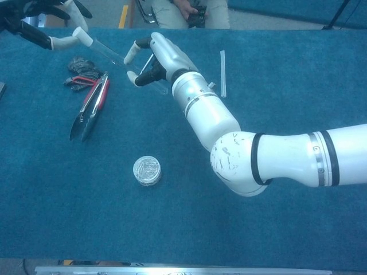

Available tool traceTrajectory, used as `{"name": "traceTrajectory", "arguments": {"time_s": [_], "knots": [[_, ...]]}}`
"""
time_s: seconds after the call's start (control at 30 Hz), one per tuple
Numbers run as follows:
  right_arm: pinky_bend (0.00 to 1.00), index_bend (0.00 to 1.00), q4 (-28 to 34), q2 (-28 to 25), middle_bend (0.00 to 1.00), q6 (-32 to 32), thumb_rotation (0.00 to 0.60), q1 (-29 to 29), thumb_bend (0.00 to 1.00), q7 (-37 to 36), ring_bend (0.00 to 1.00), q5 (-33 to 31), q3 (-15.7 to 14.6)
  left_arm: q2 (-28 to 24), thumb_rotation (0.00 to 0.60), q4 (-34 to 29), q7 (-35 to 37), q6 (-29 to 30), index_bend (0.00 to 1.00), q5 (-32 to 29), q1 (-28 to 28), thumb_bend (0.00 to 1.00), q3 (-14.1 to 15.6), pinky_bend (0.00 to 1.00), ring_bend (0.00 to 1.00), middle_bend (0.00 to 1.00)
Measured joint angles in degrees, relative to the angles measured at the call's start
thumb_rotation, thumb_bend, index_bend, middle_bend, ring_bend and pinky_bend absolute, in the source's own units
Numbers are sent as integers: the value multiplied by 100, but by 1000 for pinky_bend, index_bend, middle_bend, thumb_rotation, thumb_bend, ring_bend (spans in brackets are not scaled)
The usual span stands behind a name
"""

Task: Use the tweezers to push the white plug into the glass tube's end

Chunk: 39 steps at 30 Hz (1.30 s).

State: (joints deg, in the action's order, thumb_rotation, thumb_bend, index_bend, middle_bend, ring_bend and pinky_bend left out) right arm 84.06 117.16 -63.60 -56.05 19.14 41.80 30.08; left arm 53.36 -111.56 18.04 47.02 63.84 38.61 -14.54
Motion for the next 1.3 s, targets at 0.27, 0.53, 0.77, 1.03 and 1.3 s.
{"name": "traceTrajectory", "arguments": {"time_s": [0.27, 0.53, 0.77, 1.03, 1.3], "knots": [[261, 613, -7, -9, 248, 23, 600, -3, 440, -15, 79, -18, -1, 73, 600, 40, -35, -17, 490, -56, 35, 356, -13, 84, 35, 214], [261, 613, -29, 7, 248, 45, 600, -13, 440, -36, 79, -44, -14, 89, 600, 42, -82, -26, 490, -92, 51, 357, -17, 84, 35, 214], [261, 612, -73, 35, 248, 59, 600, -22, 440, -59, 79, -47, -21, 94, 600, 47, -89, -43, 490, -97, 58, 356, -22, 84, 35, 214], [261, 613, -91, 63, 248, 61, 600, -35, 440, -102, 79, -31, 3, 136, 600, 41, -102, -60, 490, -90, 72, 356, -18, 84, 35, 214], [261, 613, -67, 38, 248, 49, 600, -14, 440, -94, 79, -20, -18, 159, 600, 71, -113, -65, 490, -114, 85, 356, -24, 84, 35, 214]]}}
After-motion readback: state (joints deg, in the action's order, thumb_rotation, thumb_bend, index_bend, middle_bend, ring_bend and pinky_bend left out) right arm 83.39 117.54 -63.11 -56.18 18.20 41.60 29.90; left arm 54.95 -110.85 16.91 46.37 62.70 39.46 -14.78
